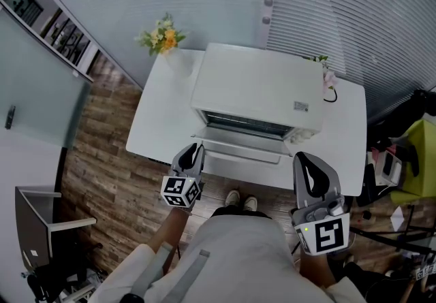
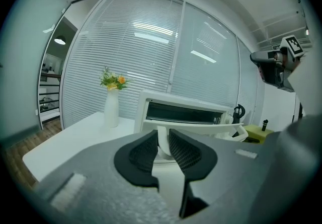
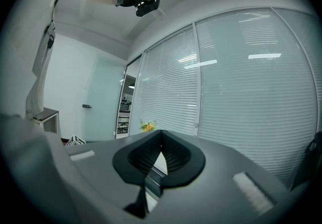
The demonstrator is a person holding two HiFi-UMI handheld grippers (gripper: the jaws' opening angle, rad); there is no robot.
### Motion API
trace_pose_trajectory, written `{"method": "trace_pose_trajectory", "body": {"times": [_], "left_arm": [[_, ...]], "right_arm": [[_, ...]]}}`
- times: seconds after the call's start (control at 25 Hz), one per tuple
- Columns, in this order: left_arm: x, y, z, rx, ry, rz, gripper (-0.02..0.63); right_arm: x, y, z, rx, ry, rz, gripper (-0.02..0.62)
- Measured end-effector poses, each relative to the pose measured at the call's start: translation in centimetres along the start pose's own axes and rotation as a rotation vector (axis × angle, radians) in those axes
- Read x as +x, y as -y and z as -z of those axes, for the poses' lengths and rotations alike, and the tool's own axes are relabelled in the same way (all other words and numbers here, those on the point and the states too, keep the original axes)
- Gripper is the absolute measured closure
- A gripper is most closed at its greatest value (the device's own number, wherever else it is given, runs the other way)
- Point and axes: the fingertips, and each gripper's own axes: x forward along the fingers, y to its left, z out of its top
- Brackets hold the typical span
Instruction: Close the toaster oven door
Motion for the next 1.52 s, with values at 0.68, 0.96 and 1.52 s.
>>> {"method": "trace_pose_trajectory", "body": {"times": [0.68, 0.96, 1.52], "left_arm": [[1.2, -0.1, -1.4, -0.003, 0.017, 0.009, 0.523], [1.8, -0.1, -1.9, 0.004, 0.02, 0.013, 0.523], [2.7, -0.1, -2.9, 0.009, 0.034, 0.021, 0.522]], "right_arm": [[-0.1, -0.1, -0.1, -0.001, 0.003, 0.002, 0.592], [-0.2, 0.2, 0.0, -0.003, 0.0, 0.01, 0.592], [-0.2, 0.4, 0.0, -0.002, 0.004, 0.016, 0.591]]}}
